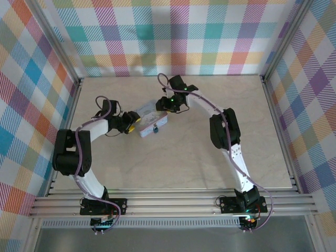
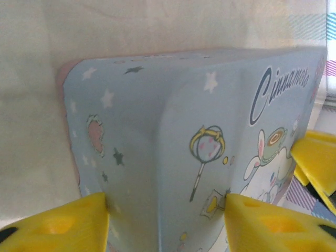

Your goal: Unlock the padlock with the key

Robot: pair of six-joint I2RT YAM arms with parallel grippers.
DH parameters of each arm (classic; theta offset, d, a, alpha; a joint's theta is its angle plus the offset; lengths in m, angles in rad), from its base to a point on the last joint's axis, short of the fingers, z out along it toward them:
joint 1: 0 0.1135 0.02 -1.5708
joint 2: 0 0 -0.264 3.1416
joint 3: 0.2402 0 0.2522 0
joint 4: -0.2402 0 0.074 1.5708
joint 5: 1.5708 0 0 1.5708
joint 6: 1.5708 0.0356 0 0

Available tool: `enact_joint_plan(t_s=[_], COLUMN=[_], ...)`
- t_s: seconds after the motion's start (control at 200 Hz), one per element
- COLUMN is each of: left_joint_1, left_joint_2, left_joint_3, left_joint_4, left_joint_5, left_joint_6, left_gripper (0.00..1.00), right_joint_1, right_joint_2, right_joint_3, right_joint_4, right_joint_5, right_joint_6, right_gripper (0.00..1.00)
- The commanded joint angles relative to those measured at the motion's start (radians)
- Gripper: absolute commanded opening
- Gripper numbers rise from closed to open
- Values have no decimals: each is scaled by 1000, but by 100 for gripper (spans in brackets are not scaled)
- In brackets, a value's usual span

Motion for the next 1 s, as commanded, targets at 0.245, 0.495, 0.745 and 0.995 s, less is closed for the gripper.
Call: enact_joint_plan(t_s=[0.245, 0.495, 0.745, 0.995], left_joint_1=[-140, -251, -366, -402], left_joint_2=[145, 270, 376, 393], left_joint_3=[346, 555, 662, 667], left_joint_4=[-137, -228, -252, -281], left_joint_5=[32, 20, -26, -117], left_joint_6=[47, 56, 27, 27], left_gripper=[38, 37, 37, 40], right_joint_1=[-41, -77, -145, -203], right_joint_2=[-248, -365, -459, -525], right_joint_3=[-269, -399, -565, -659], right_joint_4=[139, 151, 171, 143], right_joint_5=[-142, -101, -80, -58], right_joint_6=[126, 109, 89, 60], right_gripper=[34, 34, 36, 47])
